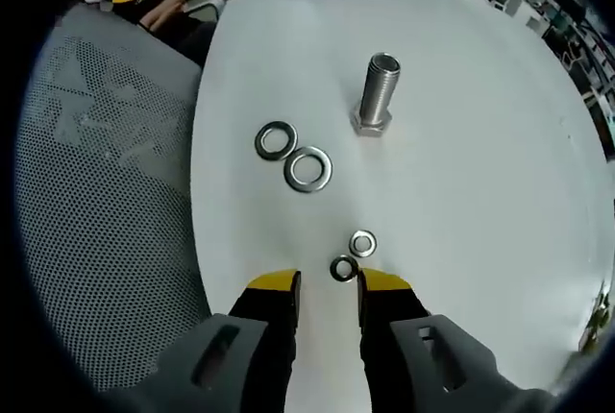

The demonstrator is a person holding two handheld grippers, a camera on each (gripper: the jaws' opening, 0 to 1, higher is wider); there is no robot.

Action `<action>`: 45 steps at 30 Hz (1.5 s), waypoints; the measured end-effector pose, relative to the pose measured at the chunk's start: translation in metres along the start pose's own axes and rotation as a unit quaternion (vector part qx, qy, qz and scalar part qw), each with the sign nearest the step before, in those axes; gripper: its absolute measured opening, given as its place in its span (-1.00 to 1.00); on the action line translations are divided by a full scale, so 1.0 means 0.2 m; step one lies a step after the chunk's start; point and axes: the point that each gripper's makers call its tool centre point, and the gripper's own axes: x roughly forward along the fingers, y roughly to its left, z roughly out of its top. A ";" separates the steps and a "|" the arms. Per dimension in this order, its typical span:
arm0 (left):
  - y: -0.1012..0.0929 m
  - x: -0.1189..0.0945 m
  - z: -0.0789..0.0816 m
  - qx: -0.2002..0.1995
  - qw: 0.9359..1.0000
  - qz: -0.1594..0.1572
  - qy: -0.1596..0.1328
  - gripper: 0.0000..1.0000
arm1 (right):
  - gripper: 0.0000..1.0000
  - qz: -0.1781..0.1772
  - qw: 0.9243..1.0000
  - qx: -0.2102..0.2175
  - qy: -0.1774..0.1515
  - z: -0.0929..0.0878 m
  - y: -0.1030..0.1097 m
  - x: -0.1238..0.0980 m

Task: Place the washer onto the threaded stud by aligning its center hole with the stud, sliding it down to the base, and recovering from edge contact or off-axis alignment until the washer reaches the visible bottom stop.

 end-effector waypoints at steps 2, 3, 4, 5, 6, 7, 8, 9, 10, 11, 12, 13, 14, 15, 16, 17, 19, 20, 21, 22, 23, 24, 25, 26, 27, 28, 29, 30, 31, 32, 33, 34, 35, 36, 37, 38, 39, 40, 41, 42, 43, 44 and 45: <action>0.00 0.00 0.00 0.002 1.000 -0.001 0.002 -0.55 | -0.49 0.000 1.000 0.006 -0.006 0.00 -0.01 0.01; 0.00 0.00 -0.01 0.002 1.000 -0.001 0.003 -0.55 | -0.49 0.005 1.000 0.015 -0.010 -0.01 0.00 0.01; 0.00 0.00 -0.01 0.002 1.000 -0.002 0.003 -0.55 | -0.49 0.006 1.000 0.022 -0.014 -0.01 0.00 0.02; 0.00 0.00 -0.01 0.001 1.000 -0.001 0.003 -0.55 | -0.49 0.006 0.999 0.027 -0.018 -0.01 0.00 0.02; 0.00 0.00 -0.01 0.001 1.000 -0.001 0.003 -0.55 | -0.48 0.006 0.999 0.028 -0.019 -0.01 0.00 0.02; 0.00 0.00 -0.01 0.000 1.000 -0.001 0.004 -0.55 | -0.49 0.006 0.999 0.027 -0.019 -0.01 0.00 0.02; -0.01 0.00 -0.01 0.001 1.000 -0.002 0.006 -0.55 | -0.48 0.004 1.000 0.020 -0.018 -0.01 0.00 0.02; -0.01 0.01 -0.01 0.003 1.000 -0.003 0.008 -0.55 | -0.48 0.002 1.000 0.017 -0.015 -0.01 -0.01 0.02; -0.01 0.01 -0.02 0.004 1.000 -0.002 0.010 -0.55 | -0.48 -0.003 1.000 0.013 -0.013 -0.02 -0.02 0.02; 0.00 0.01 -0.02 0.004 1.000 -0.001 0.010 -0.55 | -0.49 -0.004 1.000 0.009 -0.014 -0.02 -0.03 0.02; 0.00 0.01 -0.02 0.003 1.000 0.000 0.010 -0.55 | -0.49 -0.005 1.000 0.009 -0.014 -0.02 -0.03 0.02; 0.00 0.01 -0.01 0.001 1.000 0.000 0.009 -0.55 | -0.49 -0.005 1.000 0.012 -0.015 -0.02 -0.03 0.02; 0.00 0.01 -0.01 0.000 1.000 0.001 0.009 -0.55 | -0.49 -0.007 1.000 0.013 -0.017 -0.02 -0.03 0.02; 0.00 0.00 -0.01 0.000 1.000 0.001 0.009 -0.55 | -0.49 -0.008 1.000 0.013 -0.018 -0.02 -0.03 0.02; 0.00 0.01 -0.01 0.000 1.000 0.000 0.009 -0.55 | -0.49 -0.009 1.000 0.014 -0.019 -0.02 -0.03 0.02; 0.00 0.01 -0.01 0.000 1.000 0.000 0.009 -0.55 | -0.49 -0.010 1.000 0.015 -0.020 -0.02 -0.03 0.02; 0.00 0.01 -0.02 0.002 1.000 -0.001 0.011 -0.55 | -0.49 -0.010 1.000 0.019 -0.023 -0.02 -0.03 0.02; 0.00 0.01 -0.02 0.002 1.000 0.000 0.012 -0.55 | -0.49 -0.011 0.999 0.022 -0.024 -0.02 -0.03 0.02; 0.00 0.01 -0.02 0.002 1.000 0.000 0.012 -0.55 | -0.49 -0.011 0.999 0.023 -0.024 -0.02 -0.03 0.02; 0.00 0.01 -0.02 0.002 1.000 0.000 0.012 -0.55 | -0.49 -0.011 0.999 0.023 -0.024 -0.02 -0.03 0.02; 0.00 0.01 -0.02 0.002 1.000 0.000 0.012 -0.55 | -0.49 -0.011 0.999 0.023 -0.024 -0.02 -0.03 0.02; 0.00 0.01 -0.02 0.002 1.000 0.000 0.012 -0.55 | -0.49 -0.011 0.999 0.022 -0.023 -0.02 -0.03 0.02; 0.00 0.01 -0.02 0.002 1.000 0.000 0.012 -0.55 | -0.49 -0.012 0.999 0.023 -0.024 -0.02 -0.03 0.02; 0.00 0.01 -0.02 0.002 1.000 0.000 0.012 -0.55 | -0.49 -0.012 0.999 0.023 -0.024 -0.02 -0.03 0.02; 0.00 0.01 -0.02 0.002 1.000 0.000 0.012 -0.55 | -0.49 -0.012 0.999 0.023 -0.024 -0.02 -0.03 0.02; 0.00 0.01 -0.02 0.002 1.000 0.000 0.012 -0.55 | -0.49 -0.012 0.999 0.024 -0.025 -0.02 -0.03 0.02; 0.00 0.01 -0.02 0.002 1.000 0.001 0.012 -0.55 | -0.49 -0.012 0.999 0.025 -0.025 -0.02 -0.03 0.02; 0.00 0.01 -0.02 0.002 1.000 0.001 0.012 -0.55 | -0.50 -0.012 0.999 0.029 -0.027 -0.01 -0.03 0.02; 0.00 0.01 -0.02 0.002 1.000 0.001 0.012 -0.55 | -0.50 -0.013 0.999 0.031 -0.027 -0.02 -0.04 0.02; 0.00 0.01 -0.02 0.002 1.000 0.001 0.013 -0.55 | -0.51 -0.014 0.999 0.032 -0.028 -0.02 -0.04 0.02; 0.00 0.01 -0.02 0.002 1.000 0.001 0.012 -0.55 | -0.52 -0.014 0.999 0.033 -0.028 -0.01 -0.04 0.02; 0.00 0.01 -0.02 0.002 1.000 0.000 0.012 -0.55 | -0.54 -0.015 0.999 0.035 -0.029 -0.01 -0.04 0.02; 0.00 0.01 -0.02 0.001 1.000 0.000 0.011 -0.55 | -0.57 -0.016 0.999 0.034 -0.031 -0.01 -0.05 0.02; 0.00 0.01 -0.01 0.000 1.000 0.001 0.010 -0.55 | -0.60 -0.016 0.999 0.035 -0.033 -0.01 -0.05 0.03; 0.00 0.01 -0.01 0.000 1.000 0.001 0.009 -0.55 | -0.62 -0.017 0.999 0.036 -0.036 0.00 -0.05 0.03; 0.00 0.01 -0.01 0.001 1.000 0.001 0.010 -0.55 | -0.65 -0.018 0.998 0.038 -0.041 0.00 -0.05 0.03; 0.00 0.01 -0.02 0.001 1.000 0.001 0.010 -0.55 | -0.67 -0.019 0.998 0.041 -0.041 0.00 -0.06 0.03; 0.00 0.01 -0.02 0.002 1.000 0.000 0.011 -0.55 | -0.69 -0.020 0.998 0.041 -0.042 0.00 -0.06 0.03; 0.00 0.01 -0.02 0.002 1.000 0.000 0.011 -0.55 | -0.69 -0.020 0.998 0.042 -0.043 0.00 -0.06 0.03; 0.00 0.01 -0.02 0.001 1.000 0.001 0.010 -0.55 | -0.69 -0.020 0.998 0.043 -0.043 0.00 -0.06 0.03; 0.00 0.01 -0.01 0.001 1.000 0.001 0.010 -0.55 | -0.69 -0.020 0.998 0.039 -0.043 0.00 -0.06 0.03; 0.00 0.01 -0.01 0.001 1.000 0.000 0.009 -0.55 | -0.69 -0.021 0.998 0.039 -0.042 0.00 -0.06 0.03; 0.00 0.01 -0.01 0.001 1.000 0.000 0.010 -0.55 | -0.69 -0.022 0.998 0.038 -0.042 0.00 -0.06 0.02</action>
